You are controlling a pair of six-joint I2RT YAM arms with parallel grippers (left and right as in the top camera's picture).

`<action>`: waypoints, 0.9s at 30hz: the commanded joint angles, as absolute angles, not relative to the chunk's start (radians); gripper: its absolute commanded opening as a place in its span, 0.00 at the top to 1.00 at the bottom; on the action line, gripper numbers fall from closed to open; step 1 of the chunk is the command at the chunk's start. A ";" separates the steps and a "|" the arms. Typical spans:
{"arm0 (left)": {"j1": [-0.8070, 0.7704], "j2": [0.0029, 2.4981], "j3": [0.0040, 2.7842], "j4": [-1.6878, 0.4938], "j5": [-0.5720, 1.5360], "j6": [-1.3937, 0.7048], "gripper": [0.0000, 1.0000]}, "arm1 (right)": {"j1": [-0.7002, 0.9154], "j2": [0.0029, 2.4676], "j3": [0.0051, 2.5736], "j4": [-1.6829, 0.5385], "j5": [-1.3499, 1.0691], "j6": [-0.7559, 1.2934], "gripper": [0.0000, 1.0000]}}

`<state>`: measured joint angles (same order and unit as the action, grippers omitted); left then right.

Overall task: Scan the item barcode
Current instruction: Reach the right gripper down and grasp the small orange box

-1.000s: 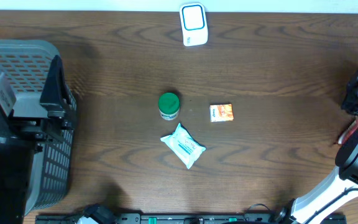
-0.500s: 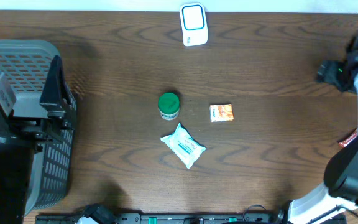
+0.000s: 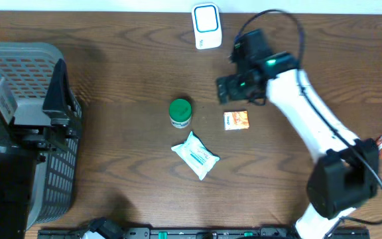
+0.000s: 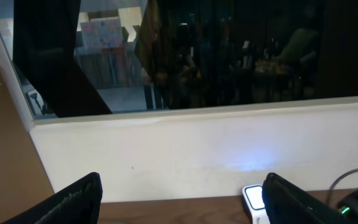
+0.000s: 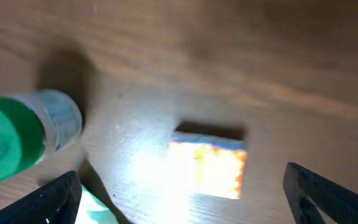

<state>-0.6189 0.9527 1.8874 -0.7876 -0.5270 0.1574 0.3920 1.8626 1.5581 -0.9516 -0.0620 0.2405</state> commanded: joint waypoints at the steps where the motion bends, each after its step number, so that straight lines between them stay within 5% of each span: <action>1: -0.619 0.945 1.882 -0.785 -0.536 0.160 0.18 | 0.450 1.918 1.544 -0.942 0.047 0.323 0.01; 27: -0.619 0.945 1.882 -0.785 -0.536 0.160 0.18 | 0.443 2.017 1.404 -0.891 0.128 0.400 0.01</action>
<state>-0.6189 0.9527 1.8874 -0.7876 -0.5270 0.1577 0.4572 2.0056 1.4258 -0.9089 0.1368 0.3836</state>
